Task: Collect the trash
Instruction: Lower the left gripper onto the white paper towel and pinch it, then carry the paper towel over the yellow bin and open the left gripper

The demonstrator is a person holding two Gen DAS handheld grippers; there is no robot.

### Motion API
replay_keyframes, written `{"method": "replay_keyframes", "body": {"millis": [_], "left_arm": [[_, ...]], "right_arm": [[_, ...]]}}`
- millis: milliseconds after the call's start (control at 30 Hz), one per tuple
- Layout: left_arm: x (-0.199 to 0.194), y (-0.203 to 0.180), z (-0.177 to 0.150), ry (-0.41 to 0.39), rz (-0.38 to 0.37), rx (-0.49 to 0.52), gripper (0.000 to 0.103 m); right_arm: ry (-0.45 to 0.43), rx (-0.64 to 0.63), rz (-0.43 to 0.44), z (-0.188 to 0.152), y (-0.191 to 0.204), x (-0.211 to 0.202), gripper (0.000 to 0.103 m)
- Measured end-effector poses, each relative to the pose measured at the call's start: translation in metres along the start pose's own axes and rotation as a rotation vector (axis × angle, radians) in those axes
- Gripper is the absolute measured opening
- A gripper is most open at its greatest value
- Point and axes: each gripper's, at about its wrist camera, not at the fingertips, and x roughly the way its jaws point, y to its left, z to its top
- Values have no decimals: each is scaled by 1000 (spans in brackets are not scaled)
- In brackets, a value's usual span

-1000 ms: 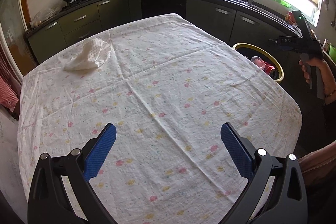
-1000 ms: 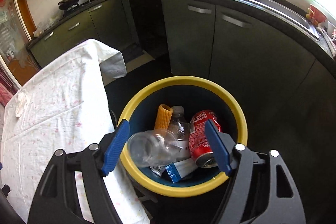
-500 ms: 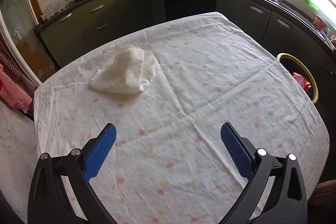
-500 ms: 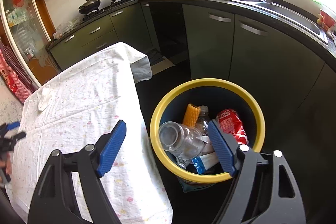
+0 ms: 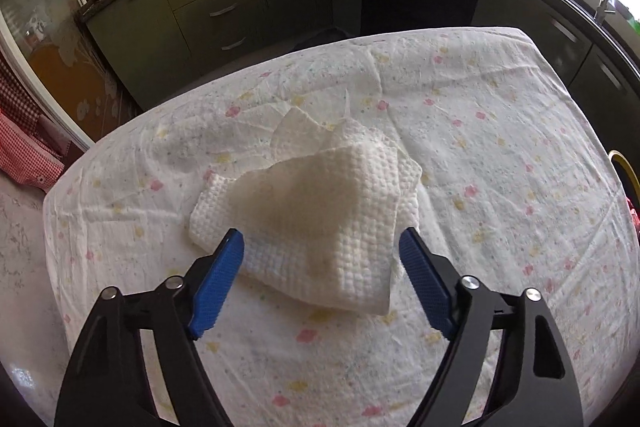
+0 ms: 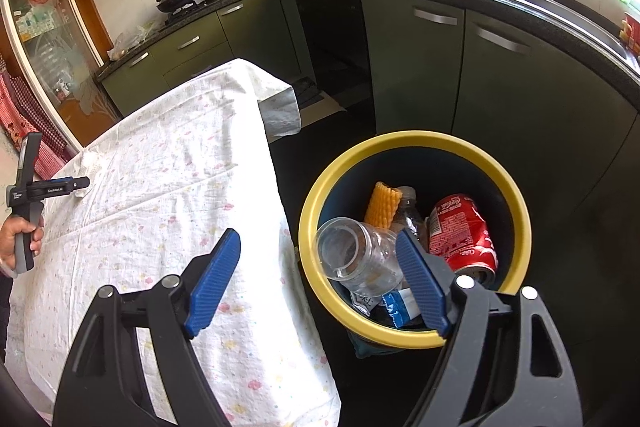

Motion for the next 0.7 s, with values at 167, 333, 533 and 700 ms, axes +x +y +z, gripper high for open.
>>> {"method": "replay_keyframes", "body": {"millis": [167,333,533,700], "left_arm": [[2,0,-1,-10,-19,10,44],[-15,-11,-7,-36,-77,38,7],[-65,-57,-13,-100,-112,154,7],[-111,-121,-14,-145,-179,282,7]], "right_arm": [[8,2,8,-1,-1,3,76],[-10,10,13,-1,-3,-2,76],[-38,15,-6,-5,-8,-16,76],[-32,28,-17,-19,-19,-29,76]]}}
